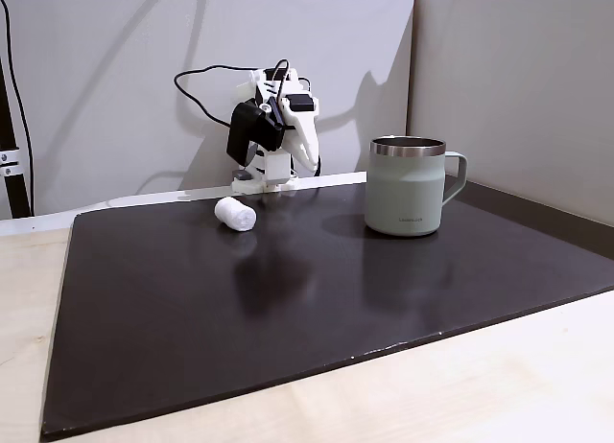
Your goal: Grasp a gauze and put it in the cup.
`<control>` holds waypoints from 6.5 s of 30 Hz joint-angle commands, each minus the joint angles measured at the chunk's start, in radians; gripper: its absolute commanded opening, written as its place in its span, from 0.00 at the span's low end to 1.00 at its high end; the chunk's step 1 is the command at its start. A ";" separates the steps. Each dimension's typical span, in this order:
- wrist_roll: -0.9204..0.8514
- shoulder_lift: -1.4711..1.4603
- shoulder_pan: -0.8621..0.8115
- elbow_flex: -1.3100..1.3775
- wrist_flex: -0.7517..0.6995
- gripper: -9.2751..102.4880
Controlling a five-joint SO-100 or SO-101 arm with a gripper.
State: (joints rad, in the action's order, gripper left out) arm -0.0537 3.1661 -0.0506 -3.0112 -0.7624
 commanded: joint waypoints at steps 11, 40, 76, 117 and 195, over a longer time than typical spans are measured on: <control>0.078 0.012 -0.012 0.008 0.015 0.08; -0.531 -0.290 -0.150 0.847 -0.546 0.11; -1.845 -1.514 -0.554 1.638 -0.979 0.39; -1.706 -2.201 -0.543 1.924 -0.989 0.34; -0.370 -1.727 0.456 2.102 -1.028 0.08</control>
State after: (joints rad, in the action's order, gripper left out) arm -0.4372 1.4312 0.3942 -0.9127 -1.7886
